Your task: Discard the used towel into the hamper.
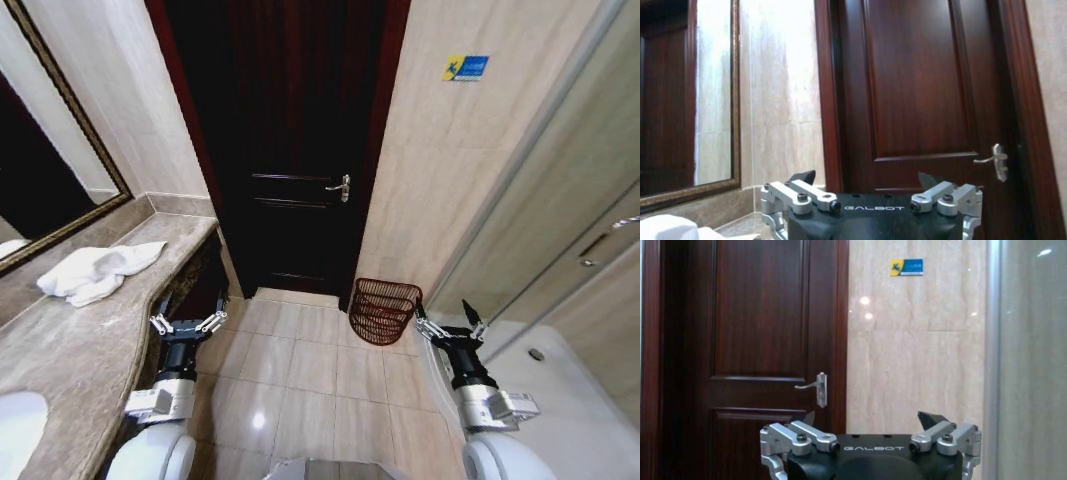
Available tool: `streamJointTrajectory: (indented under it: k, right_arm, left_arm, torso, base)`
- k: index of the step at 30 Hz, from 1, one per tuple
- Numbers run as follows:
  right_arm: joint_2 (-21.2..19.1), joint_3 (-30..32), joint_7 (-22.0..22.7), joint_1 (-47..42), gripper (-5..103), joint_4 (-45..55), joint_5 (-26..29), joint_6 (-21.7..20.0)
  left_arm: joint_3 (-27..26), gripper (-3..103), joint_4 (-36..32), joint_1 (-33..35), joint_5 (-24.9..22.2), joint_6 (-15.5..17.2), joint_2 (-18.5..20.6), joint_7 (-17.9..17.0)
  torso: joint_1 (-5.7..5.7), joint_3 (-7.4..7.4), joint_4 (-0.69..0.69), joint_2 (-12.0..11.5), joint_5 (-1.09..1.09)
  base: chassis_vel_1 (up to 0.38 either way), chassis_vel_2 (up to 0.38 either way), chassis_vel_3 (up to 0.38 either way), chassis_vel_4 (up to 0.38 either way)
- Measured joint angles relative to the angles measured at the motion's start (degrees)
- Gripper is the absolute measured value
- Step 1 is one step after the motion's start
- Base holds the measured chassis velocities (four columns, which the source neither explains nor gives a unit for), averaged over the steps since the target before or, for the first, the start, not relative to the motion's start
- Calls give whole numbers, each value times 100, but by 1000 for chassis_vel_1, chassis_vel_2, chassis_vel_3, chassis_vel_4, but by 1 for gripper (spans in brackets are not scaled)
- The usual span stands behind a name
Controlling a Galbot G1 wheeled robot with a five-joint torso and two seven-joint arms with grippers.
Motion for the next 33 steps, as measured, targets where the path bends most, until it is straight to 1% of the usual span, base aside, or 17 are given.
streamJointTrajectory:
  k: [5, 8, 33]
  right_arm:
    - [-1, 1, 1, -1, 100, 0, 1, 1]
    - [-1, -4, 1, 5, 100, 0, 1, 1]
    - [10, -9, -3, -5, 100, -14, -17, 23]
  left_arm:
    - [-1, 100, 6, 5, 1, -5, -6, 0]
    - [-15, 100, 6, 4, -1, -10, 0, -6]
    - [-28, 100, 35, 11, -5, -60, -21, -8]
  torso:
    - [0, 0, -2, 0, 0]
    - [0, 0, 0, 0, 0]
    - [0, 0, 0, 0, 1]
  base:
    - [-61, 117, 105, -59]
    - [-45, 116, 120, -45]
    - [-38, 131, 137, -39]
